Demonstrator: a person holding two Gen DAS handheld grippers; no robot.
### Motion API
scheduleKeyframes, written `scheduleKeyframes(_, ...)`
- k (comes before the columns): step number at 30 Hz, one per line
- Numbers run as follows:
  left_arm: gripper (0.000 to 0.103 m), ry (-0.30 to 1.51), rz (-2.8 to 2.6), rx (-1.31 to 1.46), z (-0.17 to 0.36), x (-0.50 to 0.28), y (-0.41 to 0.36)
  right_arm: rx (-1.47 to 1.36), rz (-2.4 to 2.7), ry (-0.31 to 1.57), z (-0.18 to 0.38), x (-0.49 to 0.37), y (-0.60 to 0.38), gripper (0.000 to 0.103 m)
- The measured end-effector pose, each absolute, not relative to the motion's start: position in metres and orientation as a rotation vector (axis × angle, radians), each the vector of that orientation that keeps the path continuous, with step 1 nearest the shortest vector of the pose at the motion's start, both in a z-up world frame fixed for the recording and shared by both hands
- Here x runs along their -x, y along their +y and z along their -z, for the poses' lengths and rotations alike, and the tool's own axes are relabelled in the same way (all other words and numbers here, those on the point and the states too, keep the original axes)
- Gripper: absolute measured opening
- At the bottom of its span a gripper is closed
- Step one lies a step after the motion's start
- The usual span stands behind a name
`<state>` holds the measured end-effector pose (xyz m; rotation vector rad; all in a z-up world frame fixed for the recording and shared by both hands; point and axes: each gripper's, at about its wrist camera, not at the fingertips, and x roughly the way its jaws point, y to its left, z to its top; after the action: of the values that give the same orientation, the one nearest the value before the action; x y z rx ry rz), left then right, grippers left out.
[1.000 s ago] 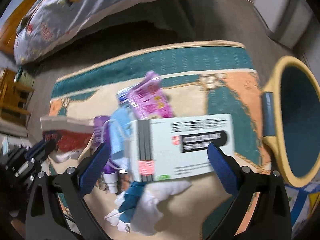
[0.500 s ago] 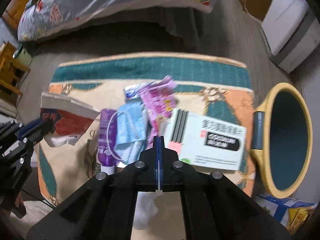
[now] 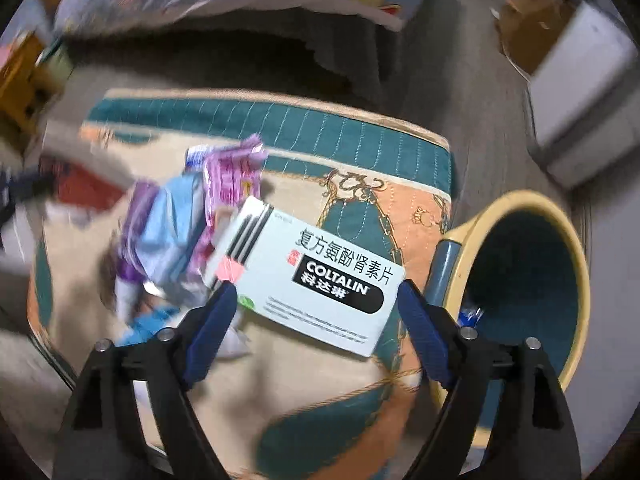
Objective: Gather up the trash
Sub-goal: 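Grasp the red-and-white tube with the left tool while the right tool grasps the white COLTALIN box, then lift the tube and COLTALIN box and carry both over the wastebasket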
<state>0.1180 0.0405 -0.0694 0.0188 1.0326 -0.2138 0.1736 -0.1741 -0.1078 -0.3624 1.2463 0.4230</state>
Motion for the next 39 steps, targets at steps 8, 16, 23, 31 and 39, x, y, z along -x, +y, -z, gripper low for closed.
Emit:
scheduleKeyframes(8,0.009,1.026,0.228,0.042,0.064,-0.132,0.036,0.587,-0.552,1.284,0.146,-0.176,-0.172,0.091)
scheduleKeyframes(16,0.009,1.062,0.218,0.070,0.077,-0.147,0.038,0.620,-0.606,1.261,0.165,-0.204,-0.148,0.097)
scheduleKeyframes(23,0.009,1.066,0.223,0.077,0.078,-0.153,0.040,0.543,-0.638,1.288,0.176,-0.223,-0.141,0.091)
scheduleKeyframes(31,0.009,1.035,0.226,0.032,0.060,-0.155,0.028,0.393,-0.673,1.306,0.157,-0.225,-0.169,0.074)
scheduleKeyframes(39,0.009,0.981,0.250,-0.035,0.039,-0.155,0.004,0.321,-0.624,1.300,0.122,-0.208,-0.197,0.073)
